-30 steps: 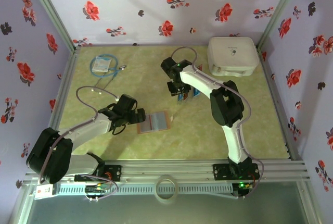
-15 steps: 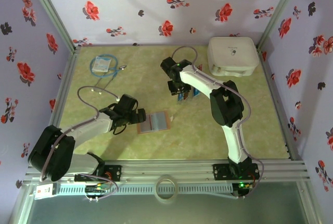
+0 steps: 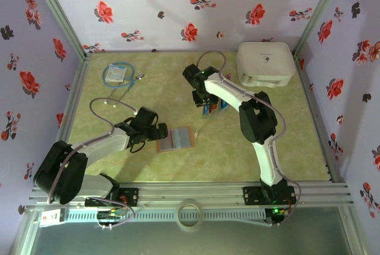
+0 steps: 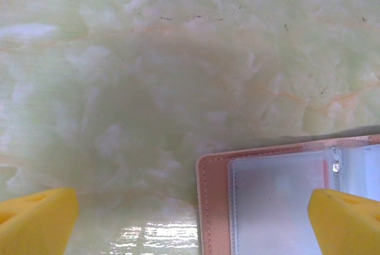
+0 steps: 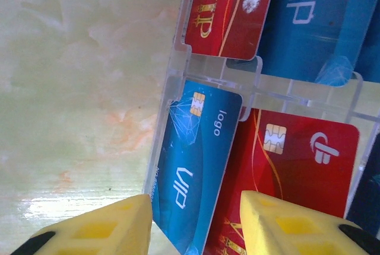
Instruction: Put the credit cards into the card holder
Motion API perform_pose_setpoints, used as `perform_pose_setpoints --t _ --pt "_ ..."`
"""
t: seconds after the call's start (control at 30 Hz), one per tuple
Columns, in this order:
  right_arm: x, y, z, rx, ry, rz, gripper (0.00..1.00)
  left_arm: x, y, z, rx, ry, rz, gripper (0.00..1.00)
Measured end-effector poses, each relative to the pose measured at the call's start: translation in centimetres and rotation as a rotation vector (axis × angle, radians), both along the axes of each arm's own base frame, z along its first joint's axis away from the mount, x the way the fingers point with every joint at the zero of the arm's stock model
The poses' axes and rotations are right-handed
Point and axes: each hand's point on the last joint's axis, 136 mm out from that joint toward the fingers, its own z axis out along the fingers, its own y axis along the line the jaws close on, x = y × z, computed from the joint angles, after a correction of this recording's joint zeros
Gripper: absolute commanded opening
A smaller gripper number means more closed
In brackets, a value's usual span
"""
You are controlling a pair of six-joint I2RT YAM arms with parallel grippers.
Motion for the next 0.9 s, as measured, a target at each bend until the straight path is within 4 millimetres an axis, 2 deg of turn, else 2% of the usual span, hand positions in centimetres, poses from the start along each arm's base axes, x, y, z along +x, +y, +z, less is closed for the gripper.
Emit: perform_pose_setpoints --t 0.27,0.63,0.8,0.9 --pt "-0.2 0.4 -0.7 0.001 0.017 0.000 0.43 0.0 -0.2 0.0 -0.009 -0.001 -0.004 1.00" --pt "0.2 1.2 1.2 0.042 -0.018 0.007 0.40 0.0 -0.3 0.0 -0.015 0.002 -0.008 1.00" --pt "0.4 0.5 3.1 0.027 -0.061 0.005 0.39 0.0 -0.3 -0.1 -0.015 0.004 -0.008 1.00" --pt "0.4 -0.2 3.5 -0.008 -0.073 0.004 0.38 0.0 -0.3 -0.1 -0.015 0.003 -0.008 1.00"
